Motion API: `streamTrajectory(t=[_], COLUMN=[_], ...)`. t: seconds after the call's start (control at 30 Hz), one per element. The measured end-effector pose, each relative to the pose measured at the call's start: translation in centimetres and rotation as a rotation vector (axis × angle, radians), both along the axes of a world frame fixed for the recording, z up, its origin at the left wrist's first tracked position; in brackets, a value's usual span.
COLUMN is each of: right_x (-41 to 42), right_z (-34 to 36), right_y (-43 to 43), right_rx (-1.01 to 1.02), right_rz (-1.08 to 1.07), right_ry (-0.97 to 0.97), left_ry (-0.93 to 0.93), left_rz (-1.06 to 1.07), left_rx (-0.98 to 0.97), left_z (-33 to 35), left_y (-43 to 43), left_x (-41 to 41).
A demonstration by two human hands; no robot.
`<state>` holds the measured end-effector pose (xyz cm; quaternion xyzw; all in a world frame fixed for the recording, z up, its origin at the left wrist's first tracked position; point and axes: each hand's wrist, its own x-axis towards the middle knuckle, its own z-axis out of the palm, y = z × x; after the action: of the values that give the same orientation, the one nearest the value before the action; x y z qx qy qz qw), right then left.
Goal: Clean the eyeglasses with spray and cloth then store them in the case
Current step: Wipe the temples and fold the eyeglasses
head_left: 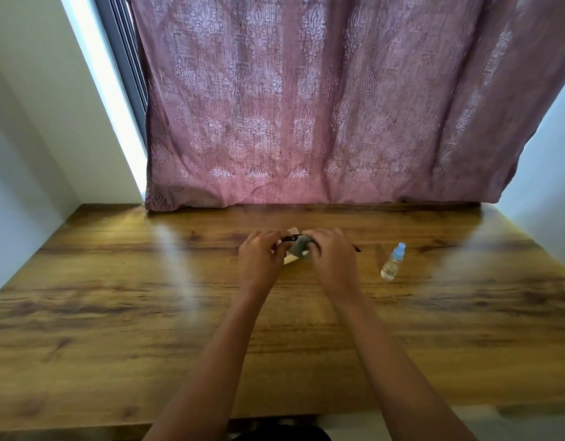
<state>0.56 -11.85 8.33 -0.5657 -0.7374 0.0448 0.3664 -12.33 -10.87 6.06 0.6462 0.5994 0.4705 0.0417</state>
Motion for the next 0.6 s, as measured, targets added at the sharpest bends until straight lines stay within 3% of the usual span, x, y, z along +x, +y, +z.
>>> streamTrajectory(t=[0.13, 0.4, 0.6], right_x=[0.2, 4.8, 0.1], right_z=[-0.2, -1.2, -0.3], right_y=[0.1, 2.0, 0.1], right_rx=[0.02, -0.07, 0.059], right_rz=[0.019, -0.283, -0.017], right_ry=[0.021, 0.09, -0.014], left_ry=[-0.012, -0.147, -0.105], left_rz=[-0.023, -0.025, -0.067], left_rx=[0.003, 0.021, 0.039], left_z=[-0.5, -0.3, -0.9], left_y=[0.0, 0.7, 0.7], left_x=[-0.1, -0.7, 0.2])
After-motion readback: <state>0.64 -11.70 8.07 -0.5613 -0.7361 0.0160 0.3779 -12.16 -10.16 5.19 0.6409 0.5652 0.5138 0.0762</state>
